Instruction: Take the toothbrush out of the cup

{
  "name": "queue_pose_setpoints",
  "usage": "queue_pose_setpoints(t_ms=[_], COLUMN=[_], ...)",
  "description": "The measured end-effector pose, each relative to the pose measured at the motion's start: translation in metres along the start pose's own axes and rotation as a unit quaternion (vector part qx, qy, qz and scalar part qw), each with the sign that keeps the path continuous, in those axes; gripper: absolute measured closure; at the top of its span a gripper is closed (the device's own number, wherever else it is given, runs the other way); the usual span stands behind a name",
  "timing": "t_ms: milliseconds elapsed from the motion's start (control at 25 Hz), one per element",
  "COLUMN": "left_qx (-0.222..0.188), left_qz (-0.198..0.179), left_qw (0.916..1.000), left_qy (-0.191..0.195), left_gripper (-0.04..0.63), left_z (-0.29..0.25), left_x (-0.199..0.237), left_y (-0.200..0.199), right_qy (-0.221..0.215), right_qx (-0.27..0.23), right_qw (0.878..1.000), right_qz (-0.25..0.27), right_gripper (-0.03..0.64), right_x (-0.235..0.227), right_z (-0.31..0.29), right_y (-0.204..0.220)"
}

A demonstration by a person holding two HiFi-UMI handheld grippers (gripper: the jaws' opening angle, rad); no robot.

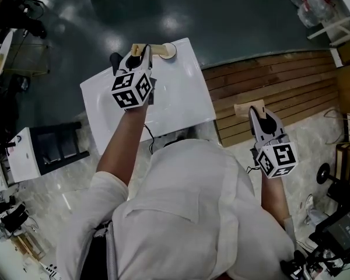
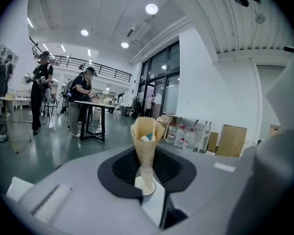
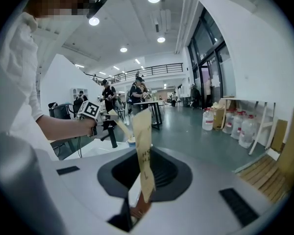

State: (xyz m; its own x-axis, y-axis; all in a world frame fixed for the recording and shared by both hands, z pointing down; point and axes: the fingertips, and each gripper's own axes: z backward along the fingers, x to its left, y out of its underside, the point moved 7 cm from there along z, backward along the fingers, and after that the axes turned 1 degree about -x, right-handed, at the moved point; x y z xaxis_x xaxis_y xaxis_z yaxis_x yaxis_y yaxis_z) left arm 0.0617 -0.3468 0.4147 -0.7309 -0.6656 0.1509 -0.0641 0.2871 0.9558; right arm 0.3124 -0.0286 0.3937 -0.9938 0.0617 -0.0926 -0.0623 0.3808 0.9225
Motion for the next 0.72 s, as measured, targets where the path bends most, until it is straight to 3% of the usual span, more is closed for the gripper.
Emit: queue_pose_setpoints(t_ms=[320,720], left_qx=[-0.022,-0.02], left_qz=[-0.01,-0.018], left_qw=[0.9997,0.9996], left_qy=[0.001,0.002], left_gripper=[0.529,0.531], left_z=[0.036,0.091], left_x=[-0.018,-0.04], left_y=[-0.02,-0.022], right_qy=[-0.019,-0.051], right_qx=[-0.009,-0.02], right_qw=[1.0,0.998], right_qz=[0.004,0.016], right_gripper=[0.575,0.575], right_x=[-0.005,-0.002], right_z=[0.006,0.011], right_y=[0.001,0.003])
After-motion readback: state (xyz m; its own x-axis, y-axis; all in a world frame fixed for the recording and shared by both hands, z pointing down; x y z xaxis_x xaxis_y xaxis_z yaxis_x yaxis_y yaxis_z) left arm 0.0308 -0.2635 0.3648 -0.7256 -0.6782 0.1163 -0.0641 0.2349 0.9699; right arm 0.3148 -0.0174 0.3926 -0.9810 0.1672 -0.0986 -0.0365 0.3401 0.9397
